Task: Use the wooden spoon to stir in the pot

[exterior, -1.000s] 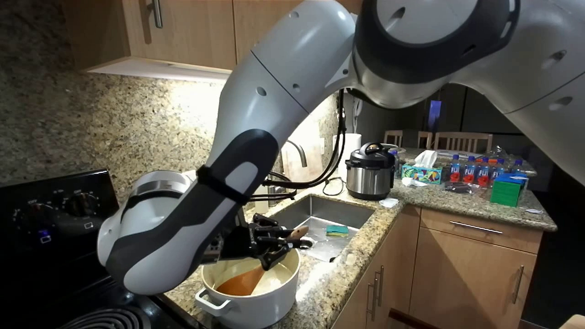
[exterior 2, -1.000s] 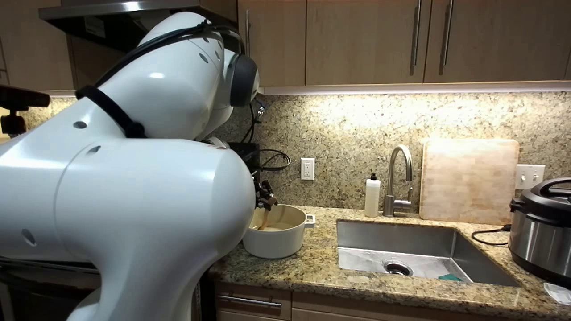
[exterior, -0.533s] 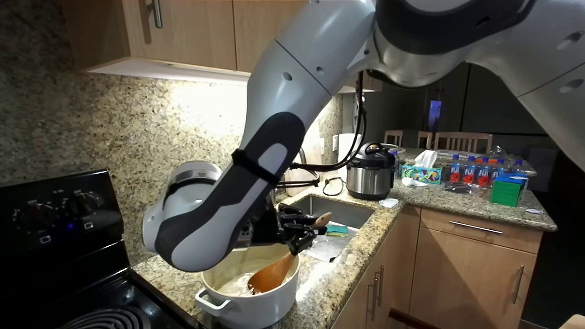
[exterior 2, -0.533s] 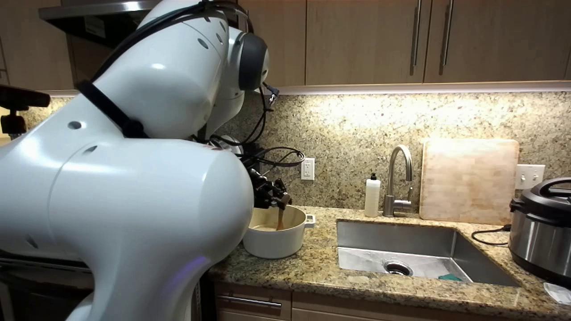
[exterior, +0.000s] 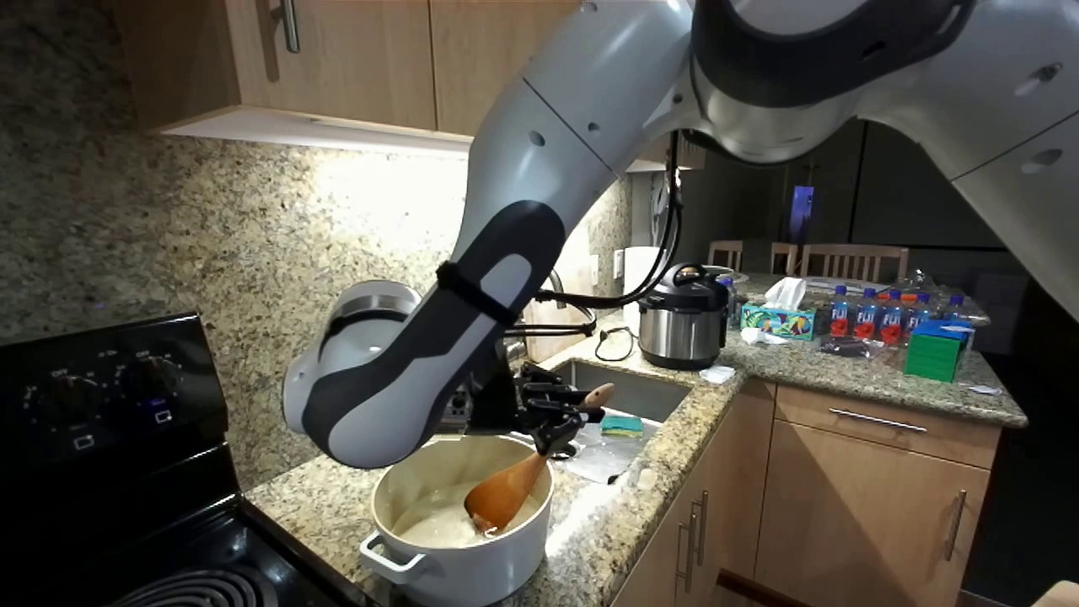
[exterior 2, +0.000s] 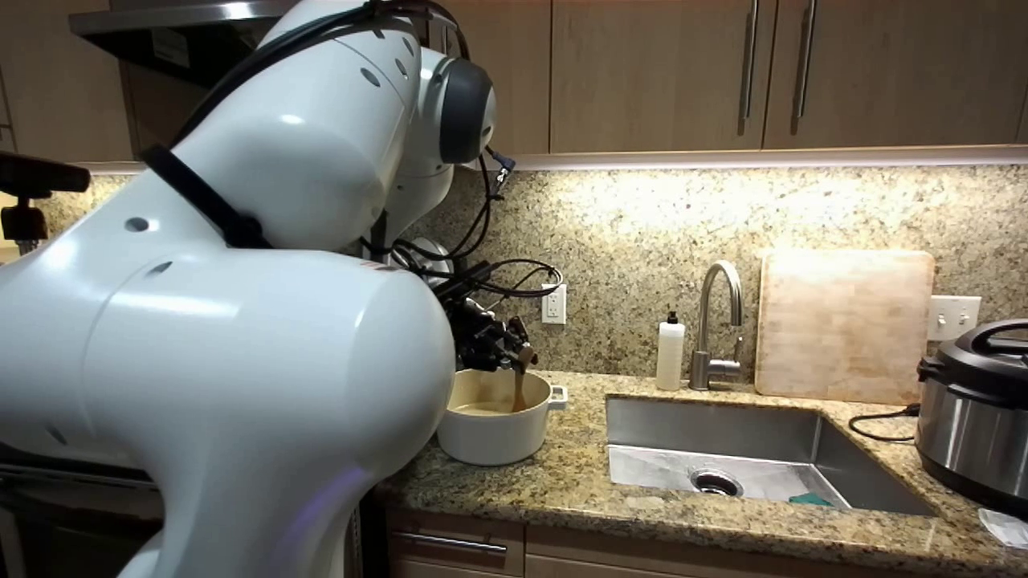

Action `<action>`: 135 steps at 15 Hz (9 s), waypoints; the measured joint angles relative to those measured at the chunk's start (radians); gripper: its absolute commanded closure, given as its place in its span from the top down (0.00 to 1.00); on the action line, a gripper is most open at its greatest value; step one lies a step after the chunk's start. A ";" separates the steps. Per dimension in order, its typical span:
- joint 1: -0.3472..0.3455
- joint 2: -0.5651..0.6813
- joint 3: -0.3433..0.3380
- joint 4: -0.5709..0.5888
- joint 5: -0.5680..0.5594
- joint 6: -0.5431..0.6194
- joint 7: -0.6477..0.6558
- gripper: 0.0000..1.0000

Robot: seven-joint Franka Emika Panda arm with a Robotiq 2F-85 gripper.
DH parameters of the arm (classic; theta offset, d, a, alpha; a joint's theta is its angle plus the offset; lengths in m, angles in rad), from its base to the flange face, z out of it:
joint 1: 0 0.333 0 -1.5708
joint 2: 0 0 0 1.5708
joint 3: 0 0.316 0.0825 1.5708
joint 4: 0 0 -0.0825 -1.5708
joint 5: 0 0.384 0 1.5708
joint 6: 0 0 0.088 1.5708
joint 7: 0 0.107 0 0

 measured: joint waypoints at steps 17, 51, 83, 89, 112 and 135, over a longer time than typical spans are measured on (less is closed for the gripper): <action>0.107 0.077 0.001 0.046 -0.054 -0.010 0.017 0.09; 0.168 0.090 -0.025 0.014 -0.114 -0.064 0.097 0.09; 0.108 0.177 0.029 0.236 -0.115 -0.151 -0.231 0.09; 0.068 0.163 0.020 0.233 -0.115 -0.171 -0.235 0.09; 0.070 0.364 -0.066 0.563 -0.013 -0.237 -0.235 0.09; -0.115 0.067 0.073 0.215 0.055 0.188 -0.249 1.00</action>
